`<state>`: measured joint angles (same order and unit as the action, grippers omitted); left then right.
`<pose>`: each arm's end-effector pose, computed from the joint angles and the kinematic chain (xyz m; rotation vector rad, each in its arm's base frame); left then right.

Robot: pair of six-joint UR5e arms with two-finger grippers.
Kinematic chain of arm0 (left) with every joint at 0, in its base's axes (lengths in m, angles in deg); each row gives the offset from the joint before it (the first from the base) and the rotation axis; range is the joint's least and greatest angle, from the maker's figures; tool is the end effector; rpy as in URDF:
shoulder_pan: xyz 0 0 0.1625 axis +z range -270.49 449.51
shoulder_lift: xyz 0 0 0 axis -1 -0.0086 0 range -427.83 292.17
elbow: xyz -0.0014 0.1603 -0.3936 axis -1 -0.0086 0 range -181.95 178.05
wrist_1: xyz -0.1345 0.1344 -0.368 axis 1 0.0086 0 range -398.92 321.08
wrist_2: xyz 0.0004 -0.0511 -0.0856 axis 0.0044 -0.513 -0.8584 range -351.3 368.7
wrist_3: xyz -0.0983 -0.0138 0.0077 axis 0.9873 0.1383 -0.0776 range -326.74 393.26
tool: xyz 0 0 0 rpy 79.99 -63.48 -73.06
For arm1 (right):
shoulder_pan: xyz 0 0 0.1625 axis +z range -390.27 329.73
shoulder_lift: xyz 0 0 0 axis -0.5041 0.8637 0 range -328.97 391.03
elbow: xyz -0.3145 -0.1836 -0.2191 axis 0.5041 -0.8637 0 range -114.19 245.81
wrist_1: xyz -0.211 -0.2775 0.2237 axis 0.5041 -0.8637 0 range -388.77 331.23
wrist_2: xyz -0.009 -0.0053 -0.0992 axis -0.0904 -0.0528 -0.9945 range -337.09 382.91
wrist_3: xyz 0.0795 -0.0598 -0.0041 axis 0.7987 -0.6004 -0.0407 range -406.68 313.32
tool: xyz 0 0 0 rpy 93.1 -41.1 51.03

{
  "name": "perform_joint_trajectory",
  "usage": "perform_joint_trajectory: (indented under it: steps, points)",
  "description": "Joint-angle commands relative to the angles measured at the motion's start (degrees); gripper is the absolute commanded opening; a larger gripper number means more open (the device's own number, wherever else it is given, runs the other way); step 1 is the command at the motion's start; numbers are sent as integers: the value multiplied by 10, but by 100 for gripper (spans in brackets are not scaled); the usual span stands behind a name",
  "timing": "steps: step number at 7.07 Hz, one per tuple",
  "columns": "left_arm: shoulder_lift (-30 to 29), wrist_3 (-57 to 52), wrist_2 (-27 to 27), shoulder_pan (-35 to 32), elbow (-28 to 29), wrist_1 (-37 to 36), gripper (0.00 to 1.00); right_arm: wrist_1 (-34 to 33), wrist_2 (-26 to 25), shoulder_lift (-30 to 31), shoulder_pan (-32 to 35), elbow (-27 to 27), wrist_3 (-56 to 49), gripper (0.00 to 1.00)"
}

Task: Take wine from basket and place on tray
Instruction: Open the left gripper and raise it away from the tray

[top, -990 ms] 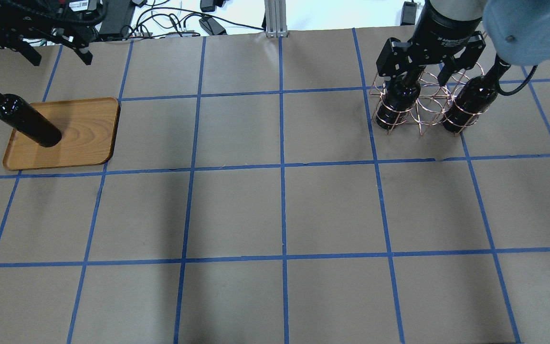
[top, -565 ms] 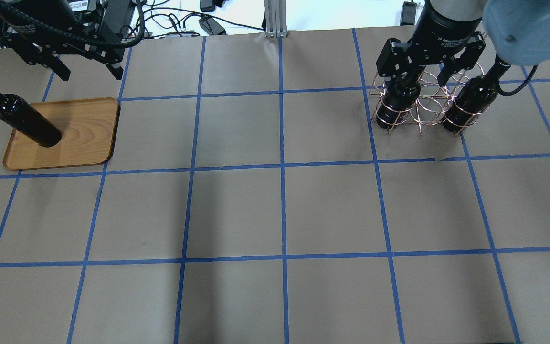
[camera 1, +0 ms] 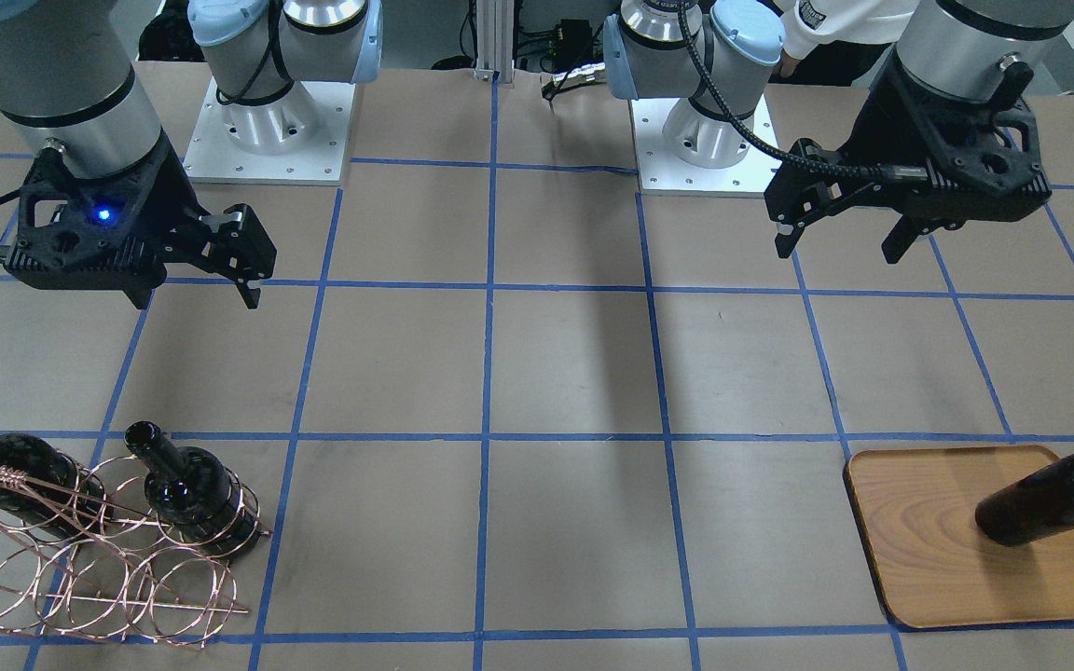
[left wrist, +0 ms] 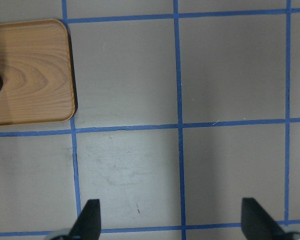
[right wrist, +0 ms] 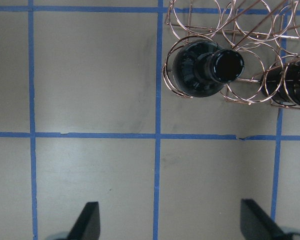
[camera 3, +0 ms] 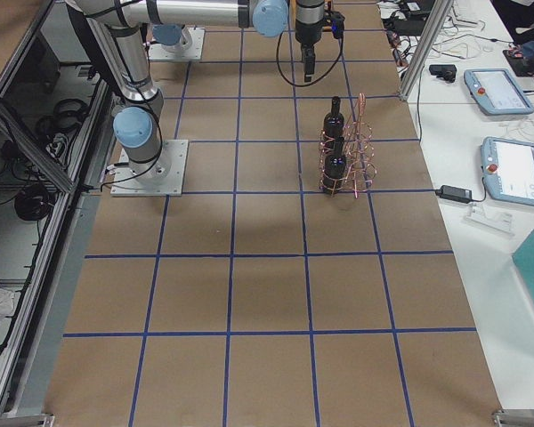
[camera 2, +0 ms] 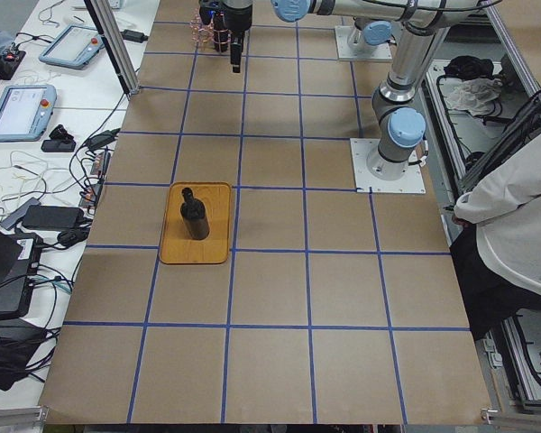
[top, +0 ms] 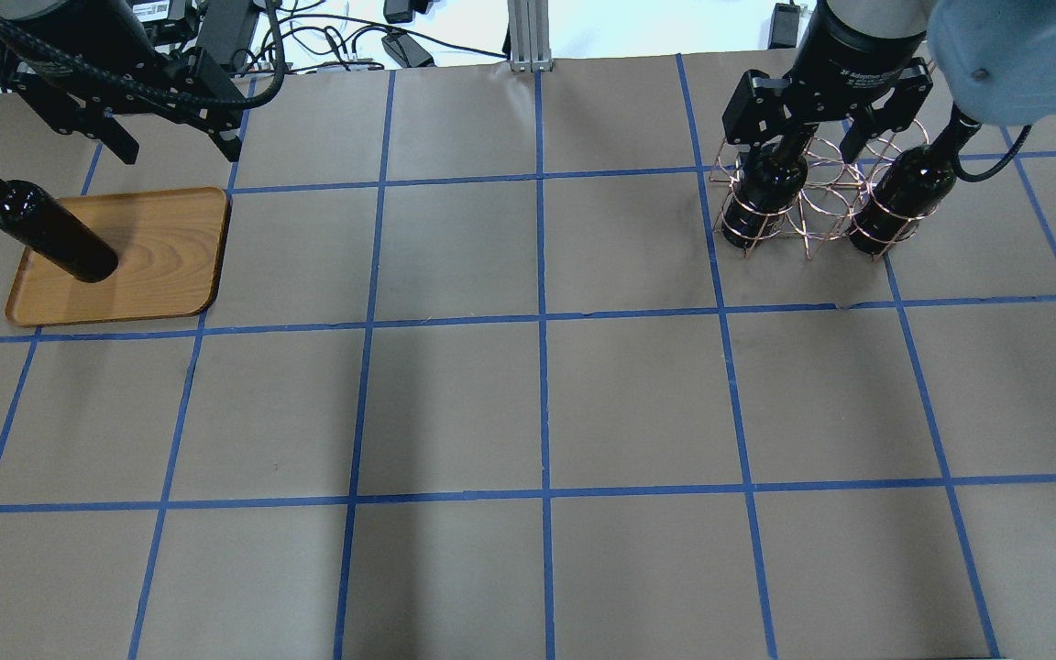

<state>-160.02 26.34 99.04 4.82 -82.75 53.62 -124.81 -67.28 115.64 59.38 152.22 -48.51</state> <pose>-0.0848 -0.5227 0.5435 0.0434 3.1247 -0.1202 0.1298 -0.5396 0.4814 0.0403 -3.1345 0.1160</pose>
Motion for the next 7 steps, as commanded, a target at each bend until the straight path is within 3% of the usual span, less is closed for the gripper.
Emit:
perform_joint_trajectory:
  steps: [1,7]
  points:
    - [16,51,16,-25,3,2,99,0,2,1,0,0,3,100]
    - [9,51,26,-49,-7,5,99,1,0,6,1,1,-1,100]
